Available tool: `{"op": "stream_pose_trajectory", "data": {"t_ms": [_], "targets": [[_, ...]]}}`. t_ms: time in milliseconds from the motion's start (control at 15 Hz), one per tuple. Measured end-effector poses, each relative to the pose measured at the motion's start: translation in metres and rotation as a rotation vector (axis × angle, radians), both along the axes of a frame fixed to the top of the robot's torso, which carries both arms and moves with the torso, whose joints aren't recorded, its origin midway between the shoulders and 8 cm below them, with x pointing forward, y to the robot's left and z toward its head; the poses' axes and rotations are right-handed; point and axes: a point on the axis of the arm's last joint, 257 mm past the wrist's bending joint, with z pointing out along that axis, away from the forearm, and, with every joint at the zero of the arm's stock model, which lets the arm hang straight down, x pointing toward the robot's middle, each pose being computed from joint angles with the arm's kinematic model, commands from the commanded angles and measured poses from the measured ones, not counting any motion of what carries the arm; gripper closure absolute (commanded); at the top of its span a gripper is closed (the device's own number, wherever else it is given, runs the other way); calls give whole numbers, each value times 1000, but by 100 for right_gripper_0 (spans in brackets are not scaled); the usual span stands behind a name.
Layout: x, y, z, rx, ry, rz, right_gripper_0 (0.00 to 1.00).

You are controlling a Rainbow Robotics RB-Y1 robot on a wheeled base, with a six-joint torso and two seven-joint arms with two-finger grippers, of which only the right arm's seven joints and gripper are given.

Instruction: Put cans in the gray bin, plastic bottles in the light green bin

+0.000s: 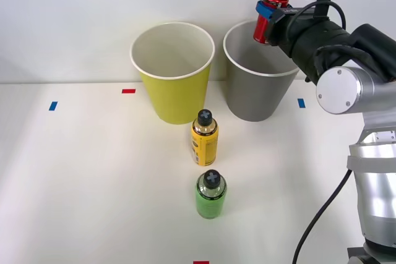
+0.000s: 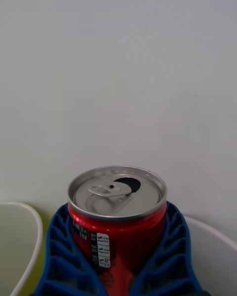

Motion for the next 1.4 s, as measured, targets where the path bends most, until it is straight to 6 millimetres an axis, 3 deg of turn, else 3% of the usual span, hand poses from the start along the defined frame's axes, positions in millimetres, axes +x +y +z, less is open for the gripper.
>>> {"op": "stream_pose_trajectory", "data": {"t_ms": [133,267,400,1067,1200,1400], "targets": [[6,5,-6,-10,-22,-4,100],[13,7,-10,-11,-43,-13,70],[16,7,-13,-18,-46,-18,0],[10,13,-4,-71,-109,-17,0],[-4,11,4,-89,-147,-20,0],[-30,1,0,-98,-183,-41,0]]}}
